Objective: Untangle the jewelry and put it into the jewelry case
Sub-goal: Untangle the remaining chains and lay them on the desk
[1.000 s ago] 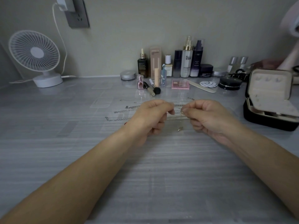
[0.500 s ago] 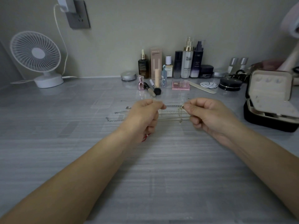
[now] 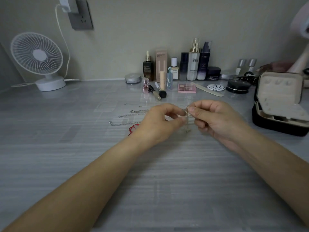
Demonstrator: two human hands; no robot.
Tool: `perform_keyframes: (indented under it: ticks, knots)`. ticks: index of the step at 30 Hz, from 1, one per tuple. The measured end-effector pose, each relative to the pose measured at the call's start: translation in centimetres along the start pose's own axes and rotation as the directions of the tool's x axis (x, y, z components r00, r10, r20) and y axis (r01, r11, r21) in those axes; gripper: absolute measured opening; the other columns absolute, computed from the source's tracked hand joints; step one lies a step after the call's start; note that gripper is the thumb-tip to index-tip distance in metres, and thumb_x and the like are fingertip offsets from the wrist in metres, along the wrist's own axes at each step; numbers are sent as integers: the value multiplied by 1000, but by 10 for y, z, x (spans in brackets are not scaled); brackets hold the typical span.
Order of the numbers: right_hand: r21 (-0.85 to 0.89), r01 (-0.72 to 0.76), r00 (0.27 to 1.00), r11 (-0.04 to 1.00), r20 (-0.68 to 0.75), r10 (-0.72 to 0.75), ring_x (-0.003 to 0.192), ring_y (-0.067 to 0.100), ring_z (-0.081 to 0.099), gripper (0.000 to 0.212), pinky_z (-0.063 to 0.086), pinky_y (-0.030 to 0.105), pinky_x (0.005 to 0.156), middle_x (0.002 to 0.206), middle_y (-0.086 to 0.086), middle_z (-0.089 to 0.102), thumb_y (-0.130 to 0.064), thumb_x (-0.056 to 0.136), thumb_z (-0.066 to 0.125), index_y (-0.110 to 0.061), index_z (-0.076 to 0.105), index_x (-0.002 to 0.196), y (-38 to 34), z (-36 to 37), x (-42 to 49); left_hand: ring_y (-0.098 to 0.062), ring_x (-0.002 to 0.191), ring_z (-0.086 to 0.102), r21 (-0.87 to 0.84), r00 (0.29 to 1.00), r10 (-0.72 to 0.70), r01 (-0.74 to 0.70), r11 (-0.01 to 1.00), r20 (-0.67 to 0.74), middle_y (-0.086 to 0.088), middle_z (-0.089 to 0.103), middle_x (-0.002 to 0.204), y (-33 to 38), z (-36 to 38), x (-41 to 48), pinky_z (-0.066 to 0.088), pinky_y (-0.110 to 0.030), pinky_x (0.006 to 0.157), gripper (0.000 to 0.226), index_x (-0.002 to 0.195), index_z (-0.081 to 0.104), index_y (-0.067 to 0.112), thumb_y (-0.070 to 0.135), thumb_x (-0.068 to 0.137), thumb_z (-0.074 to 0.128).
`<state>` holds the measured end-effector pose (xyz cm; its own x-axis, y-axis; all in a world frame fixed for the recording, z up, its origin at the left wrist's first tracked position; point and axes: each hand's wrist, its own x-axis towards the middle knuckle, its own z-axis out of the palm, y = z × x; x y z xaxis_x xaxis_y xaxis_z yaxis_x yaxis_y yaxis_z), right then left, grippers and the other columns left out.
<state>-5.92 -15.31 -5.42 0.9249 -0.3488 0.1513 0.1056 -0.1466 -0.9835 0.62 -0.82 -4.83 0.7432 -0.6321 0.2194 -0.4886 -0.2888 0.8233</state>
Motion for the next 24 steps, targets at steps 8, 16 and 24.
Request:
perform_keyframes:
  ticks: [8, 16, 24]
  knots:
    - [-39, 71, 997, 997, -12, -72, 45, 7, 37, 5, 31, 17, 43, 61, 11, 45, -12, 81, 66, -14, 69, 77, -6, 0, -3, 5, 42, 47, -162, 997, 20, -32, 986, -71, 9, 57, 64, 4, 3, -1, 30, -4, 40, 12, 74, 65, 17, 10, 84, 65]
    - [202, -20, 999, 979, -41, 29, 47, 4, 52, 15, 36, 15, 42, 61, -3, 63, -4, 87, 55, -10, 60, 75, -12, -3, 0, 3, 32, 41, -124, 996, -8, -4, 992, -93, 8, 52, 58, 10, 0, -4, 27, -5, 36, 13, 71, 64, 14, 8, 83, 65]
    - [331, -134, 988, 934, 117, 101, 39, 5, 34, 18, 27, 16, 39, 51, -4, 46, -6, 90, 49, -13, 55, 75, -10, -1, 0, 1, 30, 38, -112, 998, 10, -16, 994, -56, 16, 49, 38, 12, 2, -6, 25, -6, 34, 12, 70, 67, 13, 6, 80, 66]
